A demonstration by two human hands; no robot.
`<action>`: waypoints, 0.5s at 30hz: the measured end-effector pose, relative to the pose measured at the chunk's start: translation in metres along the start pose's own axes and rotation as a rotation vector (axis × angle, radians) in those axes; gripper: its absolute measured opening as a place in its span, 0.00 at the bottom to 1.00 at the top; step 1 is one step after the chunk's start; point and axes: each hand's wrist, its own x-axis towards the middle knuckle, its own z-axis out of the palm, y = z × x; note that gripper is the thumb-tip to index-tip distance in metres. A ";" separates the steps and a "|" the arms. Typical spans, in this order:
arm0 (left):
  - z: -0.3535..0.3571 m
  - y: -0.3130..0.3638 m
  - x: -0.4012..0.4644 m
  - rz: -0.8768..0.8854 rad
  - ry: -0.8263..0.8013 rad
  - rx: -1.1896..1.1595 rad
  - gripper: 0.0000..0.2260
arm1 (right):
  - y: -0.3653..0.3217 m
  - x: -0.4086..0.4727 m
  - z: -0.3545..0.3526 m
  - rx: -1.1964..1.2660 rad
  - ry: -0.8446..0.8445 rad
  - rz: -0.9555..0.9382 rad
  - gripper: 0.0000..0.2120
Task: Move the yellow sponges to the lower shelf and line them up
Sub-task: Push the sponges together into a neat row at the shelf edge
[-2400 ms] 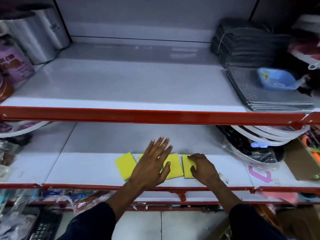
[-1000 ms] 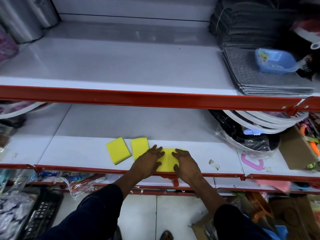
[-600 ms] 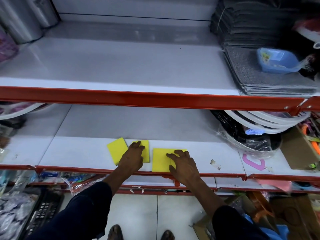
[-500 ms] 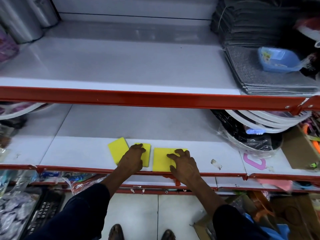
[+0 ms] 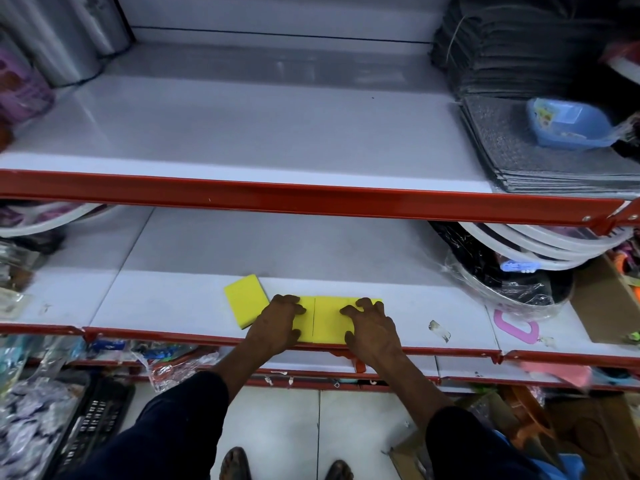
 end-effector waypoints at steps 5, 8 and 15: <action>-0.006 -0.021 0.001 0.002 0.110 -0.027 0.17 | -0.008 0.000 -0.001 -0.018 0.035 0.044 0.27; -0.026 -0.023 0.004 -0.153 0.182 0.123 0.20 | -0.013 0.000 0.001 -0.024 0.077 0.033 0.25; -0.033 -0.054 -0.011 -0.396 0.010 0.172 0.25 | -0.022 -0.002 0.006 -0.032 0.032 0.042 0.26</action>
